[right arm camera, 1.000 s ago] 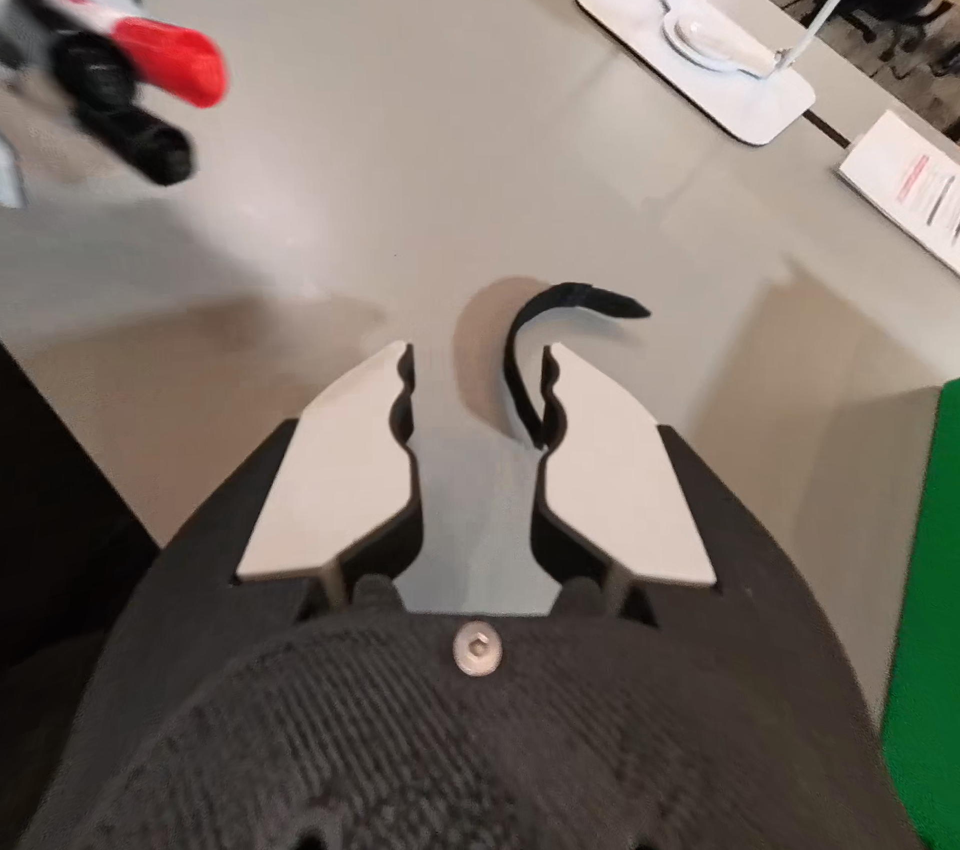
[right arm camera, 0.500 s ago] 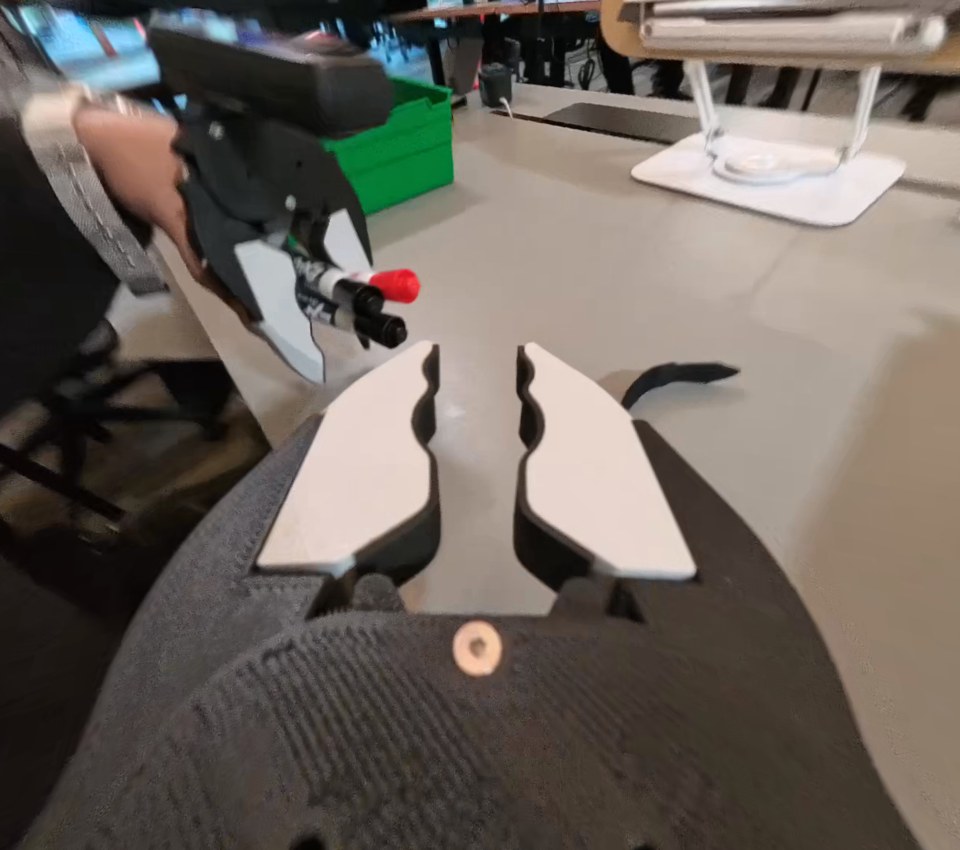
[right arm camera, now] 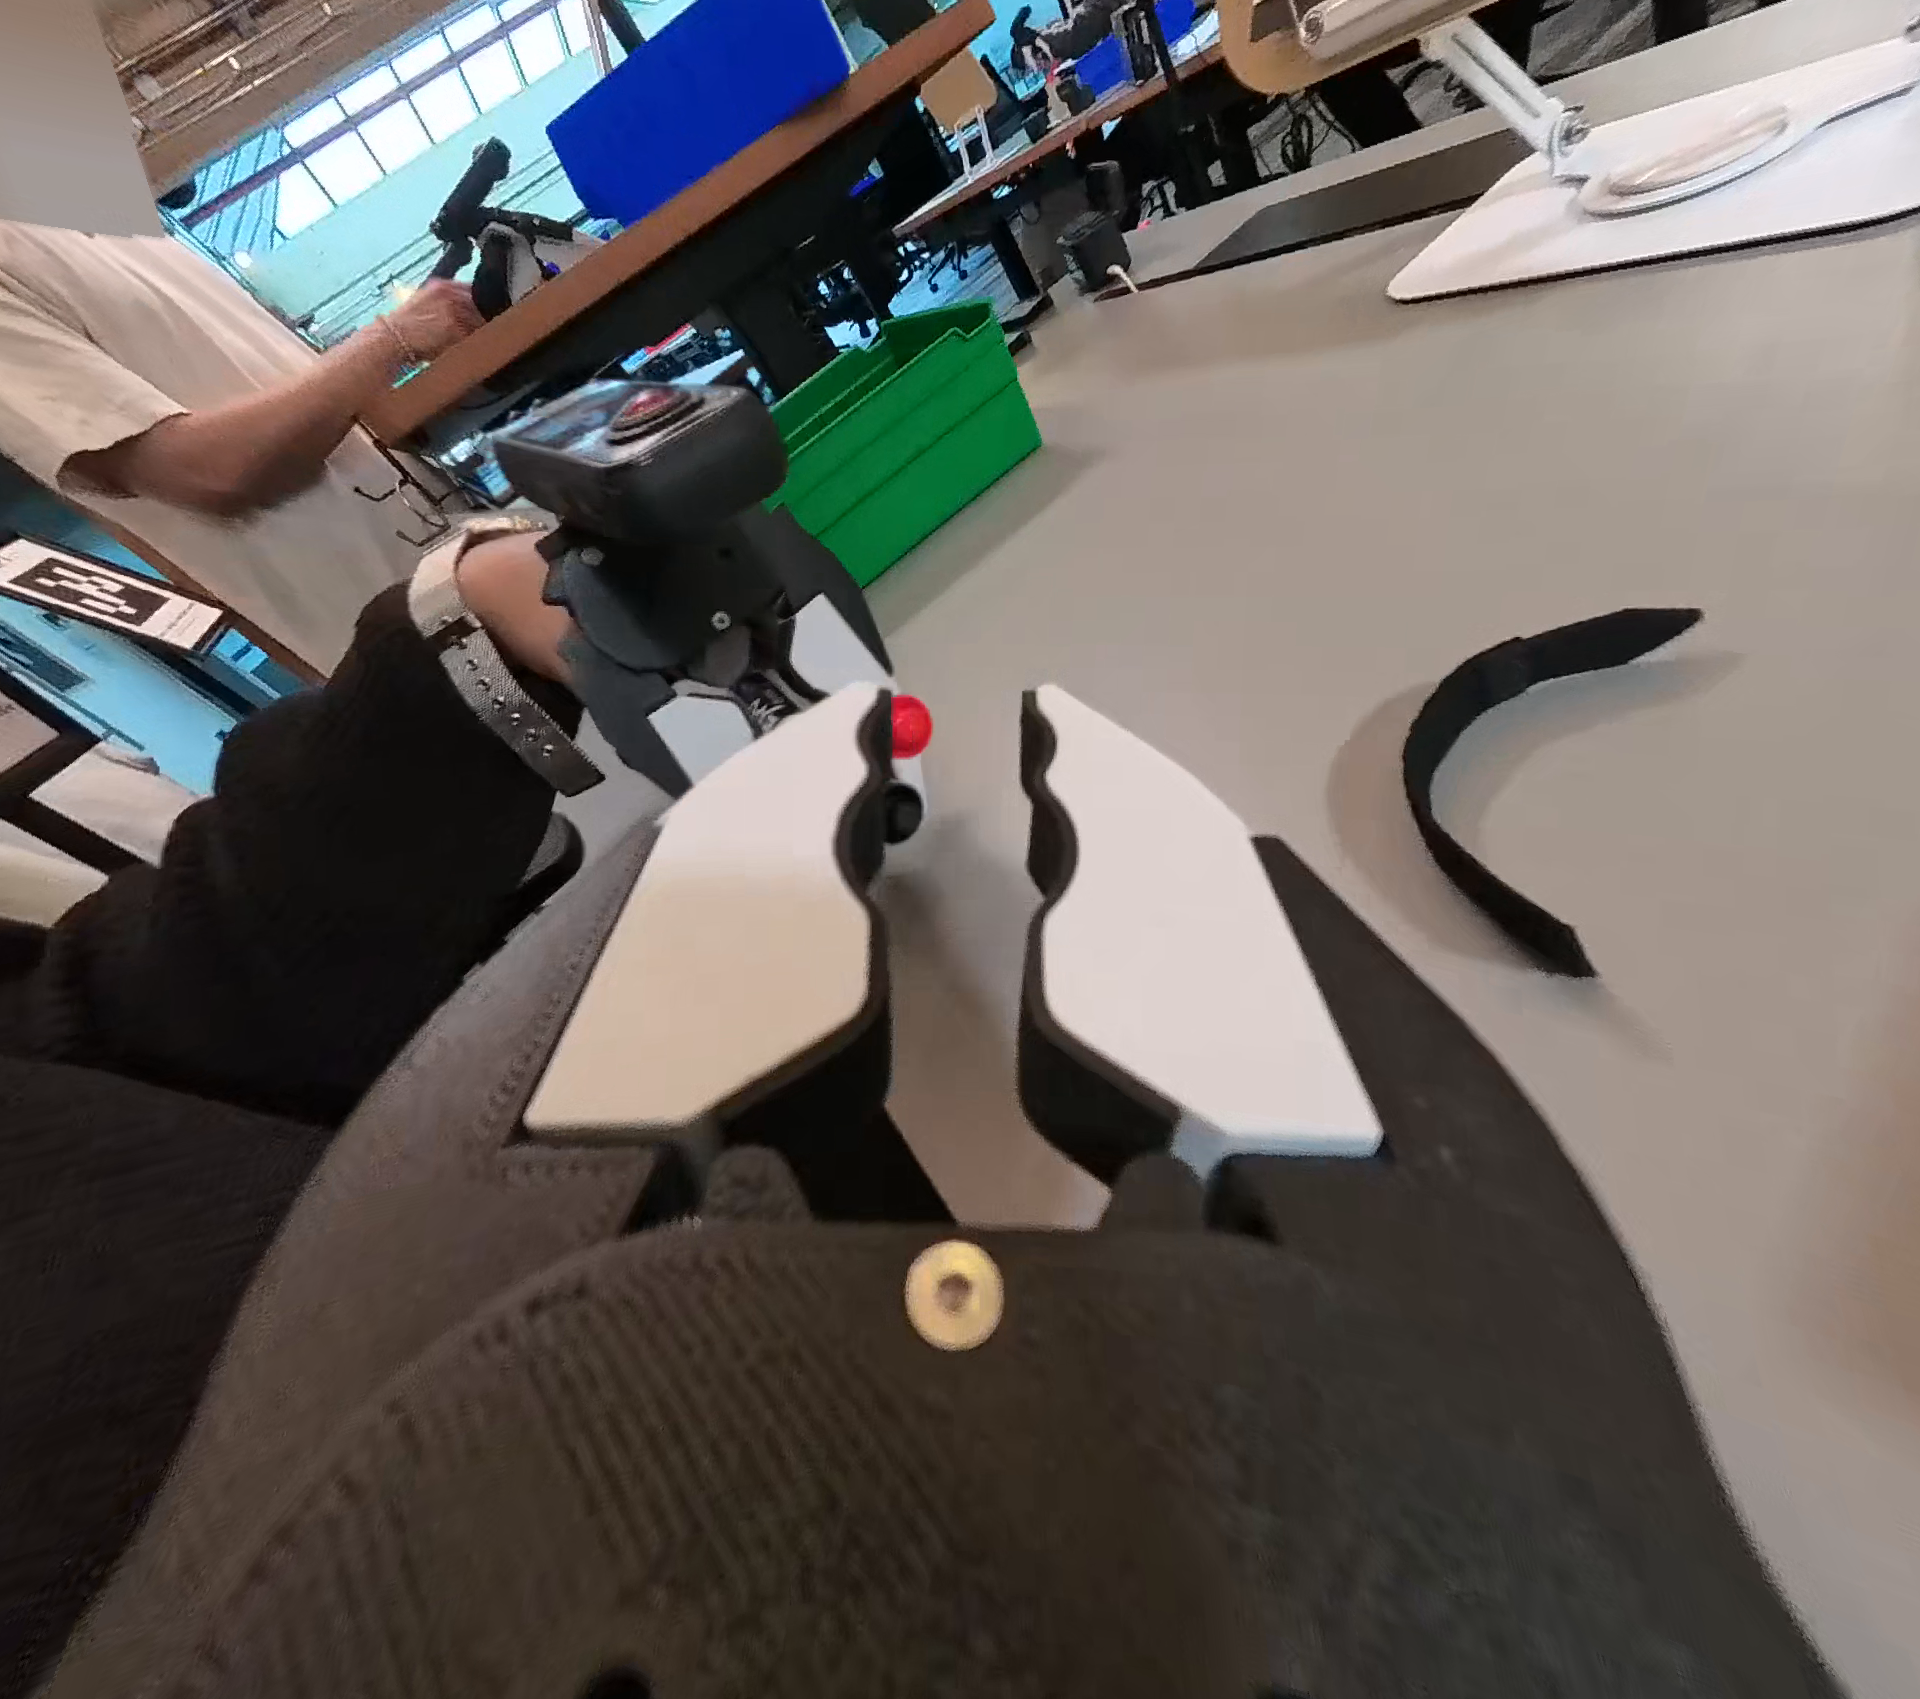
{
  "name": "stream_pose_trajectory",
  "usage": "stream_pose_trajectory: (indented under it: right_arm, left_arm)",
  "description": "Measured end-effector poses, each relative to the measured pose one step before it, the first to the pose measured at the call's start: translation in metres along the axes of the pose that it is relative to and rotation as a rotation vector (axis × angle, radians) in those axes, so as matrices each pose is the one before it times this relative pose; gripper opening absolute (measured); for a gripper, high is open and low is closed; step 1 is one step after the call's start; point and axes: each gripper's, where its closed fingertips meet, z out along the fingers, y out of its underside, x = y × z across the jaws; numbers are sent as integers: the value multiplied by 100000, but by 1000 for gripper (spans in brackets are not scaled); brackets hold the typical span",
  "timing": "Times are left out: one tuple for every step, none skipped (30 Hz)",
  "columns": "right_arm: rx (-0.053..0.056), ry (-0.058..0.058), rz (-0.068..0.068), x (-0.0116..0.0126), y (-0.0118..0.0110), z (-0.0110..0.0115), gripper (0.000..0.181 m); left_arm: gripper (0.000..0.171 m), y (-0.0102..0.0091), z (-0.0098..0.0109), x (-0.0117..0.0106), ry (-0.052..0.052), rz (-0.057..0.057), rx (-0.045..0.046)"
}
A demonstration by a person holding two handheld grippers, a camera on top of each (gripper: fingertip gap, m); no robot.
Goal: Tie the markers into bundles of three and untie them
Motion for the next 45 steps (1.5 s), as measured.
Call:
stream_pose_trajectory:
  right_arm:
    - [-16, -59, 516, -34, 88, -142, 23]
    - [164, 226, 389, 13, 37, -220, 23]
    - [290, 701, 200, 80, 8, -285, 23]
    - [435, 1189, 94, 162, -24, -332, 22]
    - [759, 1468, 124, 192, -69, -371, 22]
    - [1054, 1367, 286, 178, -97, -400, 22]
    - [1066, 1160, 540, 155, -102, -391, 22]
    - [950, 1132, 739, 155, -77, -388, 22]
    - [825, 1130, 813, 168, -42, -353, 21]
    - [682, 943, 827, 141, -13, -329, 21]
    - [534, 734, 789, 101, 11, -284, 21]
    - [465, 770, 614, 96, 19, -245, 21]
    - [422, 907, 327, 111, 14, -226, 21]
    - [172, 918, 96, 101, 36, -182, 21]
    - [-123, 775, 22, 90, 84, -171, 21]
    - [-295, 674, 96, 81, 109, -143, 21]
    - [-219, 650, 162, 66, 105, -136, 21]
    - [7, 558, 198, 52, 76, -120, 21]
    - [94, 300, 263, 11, 53, -94, 21]
    - [-76, 34, 300, -12, 49, -61, 21]
    - [-135, 2, 216, 14, 49, -37, 21]
    - [-33, 108, 103, 26, 17, -12, 21]
    - [-30, 106, 120, 40, 15, 18, 21]
    - [-166, -51, 264, 47, 28, 36, 21]
    - [-246, -196, 441, 22, 43, 51, 21]
    - [-198, -303, 584, -5, 51, 46, 21]
    - [-55, -401, 659, -37, 31, 47, 21]
    - [35, -441, 592, -50, 6, 31, 21]
    - [50, -342, 366, -57, 5, 35, 21]
    - [16, -146, 109, -25, -5, 21, 21]
    - [-27, 24, -63, 4, -11, 37, 21]
    - [-66, 63, -74, 24, -3, 33, 21]
    - [-152, -73, 85, 17, 13, 57, 21]
    - [-270, -186, 318, 15, 30, 67, 21]
    - [-347, -244, 499, 14, 60, 84, 21]
    - [-320, -376, 596, -5, 66, 76, 21]
    - [-77, -481, 595, -32, 22, 62, 21]
    - [90, -456, 528, -33, -1, 34, 21]
    - [112, -355, 391, -36, -20, 24, 21]
    - [97, -229, 259, -12, -16, 13, 21]
    - [98, -121, 176, 3, -37, 0, 21]
    - [122, -84, 153, 8, -26, 4, 21]
    - [81, -96, 209, 17, -21, 10, 21]
    - [-13, -139, 292, 5, 4, 16, 21]
    - [-82, -153, 362, 6, 17, 31, 21]
  left_arm:
    - [46, -164, 70, -202, -27, 1129, -273]
    - [46, -201, 73, -144, 344, 826, -119]
    - [46, -229, 56, -150, 392, 776, -123]
    - [46, -204, 71, -71, 737, 778, -460]
    - [46, -176, 78, -95, 497, 903, -660]
    - [46, -176, 83, -187, -65, 920, -667]
    - [46, -201, 88, -209, -198, 1174, -467]
    - [46, -214, 79, -182, 79, 1038, -200]
    - [46, -218, 84, -104, 705, 566, -237]
    - [46, -232, 74, -139, 489, 531, -8]
    - [46, -212, 72, -155, 316, 786, -17]
    - [46, -201, 86, -144, 230, 1012, -29]
    - [46, -167, 75, -138, 389, 723, 2]
    - [46, -133, 86, -121, 686, 242, -98]
    - [46, -57, 70, -128, 796, -166, -372]
    - [46, 52, 81, -140, 658, -434, -919]
    - [46, 153, 70, -178, 203, -536, -1595]
    - [46, 158, 33, -207, -381, -341, -1455]
    - [46, 45, 2, -131, -228, -123, -658]
    - [46, -84, -40, -7, 312, 64, 312]
    - [46, -128, -52, 53, 549, 35, 673]
    - [46, -88, -55, 3, 72, 19, 493]
    - [46, -33, -15, -30, -317, 124, 129]
    - [46, 48, 11, 3, -115, 47, -104]
    - [46, 76, 37, -18, -93, -120, -194]
    - [46, 80, 28, -59, -211, -168, -56]
    - [46, 80, 27, -54, -62, -272, -21]
    - [46, 80, 3, -33, -33, -273, 61]
    - [46, 60, -7, -40, -64, -194, 192]
    - [46, 46, -26, 0, 21, -138, 291]
    - [46, 57, -35, -4, 51, -226, 190]
    - [46, 77, -26, -38, -240, -226, 13]
    - [46, 74, -38, -27, -269, -100, 91]
    - [46, 56, -22, 10, 33, -178, 181]
    - [46, 86, 1, -3, 9, -338, -16]
    - [46, 81, 8, -30, -199, -225, -121]
    - [46, 83, 27, -5, -17, -173, -155]
    - [46, 57, 35, 3, -80, -154, -152]
    - [46, 39, 29, -15, -166, -15, -126]
    - [46, 27, 39, 2, -121, 52, -220]
    - [46, 18, 42, 9, -167, 92, -239]
    - [46, 15, 24, 4, -135, 44, -155]
    - [46, -14, -1, 16, -71, -23, 70]
    - [46, 22, -5, 24, 8, -49, -90]
    - [46, 27, 4, 2, -84, -37, -71]
